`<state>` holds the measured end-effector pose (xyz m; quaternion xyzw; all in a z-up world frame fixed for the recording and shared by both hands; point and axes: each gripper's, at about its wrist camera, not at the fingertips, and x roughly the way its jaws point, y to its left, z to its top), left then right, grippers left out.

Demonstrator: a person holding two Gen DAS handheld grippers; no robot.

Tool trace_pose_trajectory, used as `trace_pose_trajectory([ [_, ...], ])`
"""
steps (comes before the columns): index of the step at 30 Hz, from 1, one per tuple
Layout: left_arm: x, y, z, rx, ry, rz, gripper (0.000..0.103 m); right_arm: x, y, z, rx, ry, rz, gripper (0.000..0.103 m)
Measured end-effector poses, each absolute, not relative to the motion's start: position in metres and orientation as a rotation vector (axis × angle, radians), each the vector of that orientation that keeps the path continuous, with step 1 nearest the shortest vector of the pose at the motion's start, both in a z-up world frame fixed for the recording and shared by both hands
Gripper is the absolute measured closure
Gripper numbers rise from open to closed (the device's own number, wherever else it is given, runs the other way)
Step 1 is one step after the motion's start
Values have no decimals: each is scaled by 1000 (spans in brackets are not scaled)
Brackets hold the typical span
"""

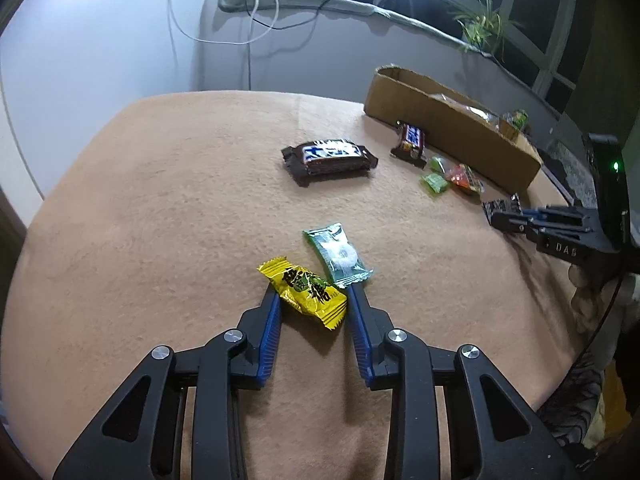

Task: Organize snacks
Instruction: 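Grasp the yellow candy with the left tool while the right grasps the black-wrapped candy, then carry both candies into the box and open both tools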

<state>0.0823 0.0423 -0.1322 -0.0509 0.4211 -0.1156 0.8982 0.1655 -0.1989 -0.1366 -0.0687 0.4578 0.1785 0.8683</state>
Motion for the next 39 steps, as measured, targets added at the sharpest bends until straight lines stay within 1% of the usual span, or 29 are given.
trace_pose_trajectory([
  [11,79,46,-118,-160,843,-258,72,158,-210,-129,-69,946,389,91],
  [18,86,36,-105,-176,815,-298,72,153,-219,-114,-44,910,387,91],
  [28,111,2,-83,-168,763,-377,72,159,-246,-73,-8,825,351,91],
  [39,149,-46,-60,-150,715,-467,72,192,-277,-48,15,775,297,91],
])
